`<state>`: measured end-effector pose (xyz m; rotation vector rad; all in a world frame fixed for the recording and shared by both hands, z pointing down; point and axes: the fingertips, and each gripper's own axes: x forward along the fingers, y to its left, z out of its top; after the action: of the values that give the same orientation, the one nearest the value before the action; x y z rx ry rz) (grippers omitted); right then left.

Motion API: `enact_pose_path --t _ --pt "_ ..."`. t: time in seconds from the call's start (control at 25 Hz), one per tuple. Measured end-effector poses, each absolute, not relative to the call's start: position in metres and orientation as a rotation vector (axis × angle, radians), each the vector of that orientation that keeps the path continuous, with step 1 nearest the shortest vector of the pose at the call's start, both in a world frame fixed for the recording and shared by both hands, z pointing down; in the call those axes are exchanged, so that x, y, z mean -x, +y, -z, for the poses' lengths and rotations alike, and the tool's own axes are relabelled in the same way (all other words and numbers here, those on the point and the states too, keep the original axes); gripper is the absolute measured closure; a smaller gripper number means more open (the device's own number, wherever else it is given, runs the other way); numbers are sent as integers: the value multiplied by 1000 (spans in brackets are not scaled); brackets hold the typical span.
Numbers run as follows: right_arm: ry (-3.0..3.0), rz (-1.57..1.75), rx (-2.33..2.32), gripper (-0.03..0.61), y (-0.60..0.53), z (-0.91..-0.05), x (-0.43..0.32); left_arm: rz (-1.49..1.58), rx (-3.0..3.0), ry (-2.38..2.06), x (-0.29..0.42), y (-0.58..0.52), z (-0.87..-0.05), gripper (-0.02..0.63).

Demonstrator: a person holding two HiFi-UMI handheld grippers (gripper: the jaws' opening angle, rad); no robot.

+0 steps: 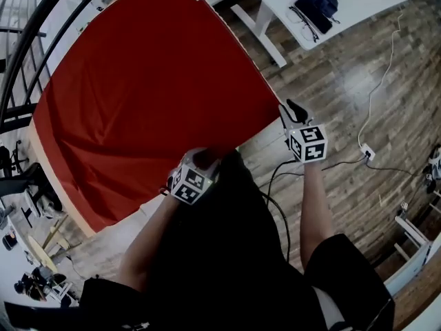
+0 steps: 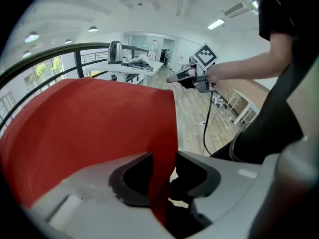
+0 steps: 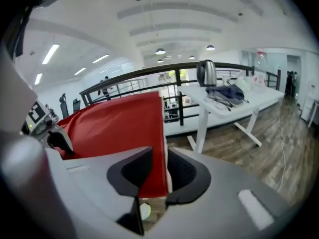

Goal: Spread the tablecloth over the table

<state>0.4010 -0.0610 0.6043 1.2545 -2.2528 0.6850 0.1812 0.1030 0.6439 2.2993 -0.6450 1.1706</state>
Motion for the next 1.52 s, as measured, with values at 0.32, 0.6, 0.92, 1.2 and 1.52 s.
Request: enact_pose_path --t 0.32,0.6,0.92,1.2,1.52 --pt "-2306 -495 -794 518 -50 -615 -220 -863 -2375 -814 -145 68 -591 505" --pt "-2437 -388 -834 518 -210 -570 -100 -721 -2356 -1221 -15 -98 -565 594" --pt "-2527 -325 -781 557 -325 -508 -8 -498 -2392 -1301 31 -244 -531 611" --pt "-2496 -262 -728 558 -455 -499 22 -492 -2373 -1404 75 -380 -511 607" --pt "-2324 -182 -657 356 -569 -589 30 -615 -2219 -1492 123 -462 -581 492"
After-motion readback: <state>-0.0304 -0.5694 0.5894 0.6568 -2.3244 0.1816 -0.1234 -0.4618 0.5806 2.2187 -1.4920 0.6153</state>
